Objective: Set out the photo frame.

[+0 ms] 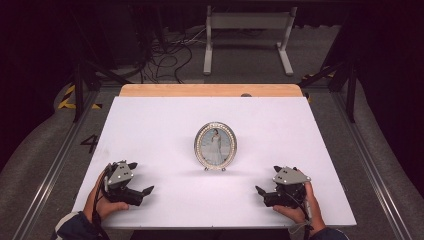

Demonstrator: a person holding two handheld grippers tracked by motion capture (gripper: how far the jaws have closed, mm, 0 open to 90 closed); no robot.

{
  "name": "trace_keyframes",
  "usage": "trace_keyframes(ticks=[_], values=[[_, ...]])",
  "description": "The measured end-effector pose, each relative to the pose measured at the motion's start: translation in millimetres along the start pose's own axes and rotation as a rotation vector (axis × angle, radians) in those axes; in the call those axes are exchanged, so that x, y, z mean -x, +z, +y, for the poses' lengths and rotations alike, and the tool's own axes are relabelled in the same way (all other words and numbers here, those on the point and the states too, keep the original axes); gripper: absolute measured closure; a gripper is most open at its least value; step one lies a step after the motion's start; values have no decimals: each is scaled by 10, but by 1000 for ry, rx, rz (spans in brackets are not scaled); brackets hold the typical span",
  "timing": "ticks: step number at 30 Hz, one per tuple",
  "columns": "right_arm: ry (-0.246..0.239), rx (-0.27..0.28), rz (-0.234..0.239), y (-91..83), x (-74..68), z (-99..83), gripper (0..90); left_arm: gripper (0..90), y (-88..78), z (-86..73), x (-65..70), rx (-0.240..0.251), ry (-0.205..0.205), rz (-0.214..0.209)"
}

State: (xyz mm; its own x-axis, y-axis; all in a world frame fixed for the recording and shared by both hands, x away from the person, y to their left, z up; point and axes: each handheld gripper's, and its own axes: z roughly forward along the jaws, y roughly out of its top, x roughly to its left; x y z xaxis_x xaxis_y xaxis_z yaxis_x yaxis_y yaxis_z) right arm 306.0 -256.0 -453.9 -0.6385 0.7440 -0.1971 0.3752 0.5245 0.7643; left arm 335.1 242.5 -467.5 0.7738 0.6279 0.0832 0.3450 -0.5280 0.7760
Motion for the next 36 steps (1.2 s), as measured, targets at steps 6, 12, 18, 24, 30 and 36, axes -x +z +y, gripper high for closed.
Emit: trace_keyframes(ticks=[6,12,18,24,30,36], values=[[4,6,-8,-5,3,0,105,24,4,1,9,-5,-2,7],[1,3,-7,-2,3,1,105,24,8,2,13,-7,5,-1],[-7,5,-3,2,-8,5,116,24,5,2,7,-5,2,-4],[-2,10,-8,-6,2,4,116,24,4,8,2,4,-6,-4],[3,12,-11,1,15,-7,116,25,-19,25,-9,25,-11,-1],[6,22,-30,-17,6,-17,116,25,1,46,-15,30,-9,-8]])
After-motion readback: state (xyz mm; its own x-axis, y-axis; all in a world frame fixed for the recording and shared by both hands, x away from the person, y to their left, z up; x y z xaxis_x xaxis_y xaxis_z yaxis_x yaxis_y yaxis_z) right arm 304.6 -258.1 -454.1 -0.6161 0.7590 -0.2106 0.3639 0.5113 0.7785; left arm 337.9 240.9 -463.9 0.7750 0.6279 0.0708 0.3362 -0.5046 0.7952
